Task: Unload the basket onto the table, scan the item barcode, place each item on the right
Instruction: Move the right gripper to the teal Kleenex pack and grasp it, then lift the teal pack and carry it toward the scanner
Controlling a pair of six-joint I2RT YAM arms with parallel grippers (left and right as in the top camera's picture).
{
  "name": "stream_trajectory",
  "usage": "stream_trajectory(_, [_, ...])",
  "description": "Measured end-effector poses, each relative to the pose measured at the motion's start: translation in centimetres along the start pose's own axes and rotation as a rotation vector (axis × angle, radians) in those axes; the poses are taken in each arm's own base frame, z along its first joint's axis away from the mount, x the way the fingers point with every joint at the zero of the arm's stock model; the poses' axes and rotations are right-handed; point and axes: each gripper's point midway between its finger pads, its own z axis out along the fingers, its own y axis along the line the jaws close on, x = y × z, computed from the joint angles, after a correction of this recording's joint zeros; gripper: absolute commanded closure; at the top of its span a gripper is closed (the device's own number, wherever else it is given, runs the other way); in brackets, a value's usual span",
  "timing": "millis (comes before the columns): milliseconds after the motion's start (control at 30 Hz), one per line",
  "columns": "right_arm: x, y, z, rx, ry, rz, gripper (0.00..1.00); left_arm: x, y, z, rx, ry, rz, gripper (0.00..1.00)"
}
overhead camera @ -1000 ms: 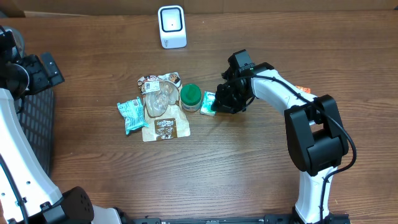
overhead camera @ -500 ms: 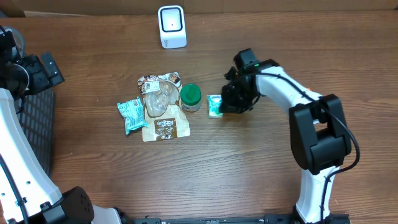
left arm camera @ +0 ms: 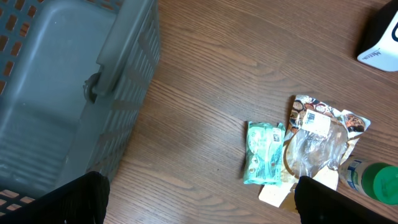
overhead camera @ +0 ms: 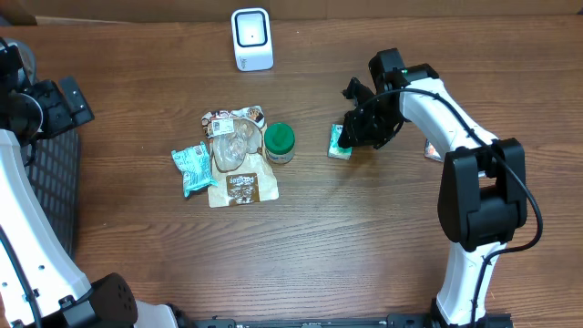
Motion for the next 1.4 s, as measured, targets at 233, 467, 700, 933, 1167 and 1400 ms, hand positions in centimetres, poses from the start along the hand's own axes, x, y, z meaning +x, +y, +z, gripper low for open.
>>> stream_trajectory(233, [-0.1,-1.3,0.1,0.071,-0.015,0.259,0.75,0.0,0.0,0.0,0.0,0.0,0.0,0.0])
stream_trajectory(467, [1.1,-1.0,1.1,0.071,0.013,0.476,0.76,0.0,0.0,0.0,0.0,0.0,0.0,0.01])
stream_trajectory(700, [1.1,-0.5,3.1,0.088,-0.016,0.562,0.81,0.0,0.0,0.0,0.0,0.0,0.0,0.0])
stream_trajectory(933, [0.6,-0.8,3.7,0.089,-0.057,0.576,0.96,0.0,0.0,0.0,0.0,0.0,0.0,0.01])
stream_trajectory(1167, [0.6,-0.9,3.5,0.095,-0.061,0.516,0.96,0.0,0.0,0.0,0.0,0.0,0.0,0.0])
stream_trajectory(1400, [1.4,2.0,2.1,-0.095,0.034,0.332,0.96,0.0,0.0,0.0,0.0,0.0,0.0,0.0])
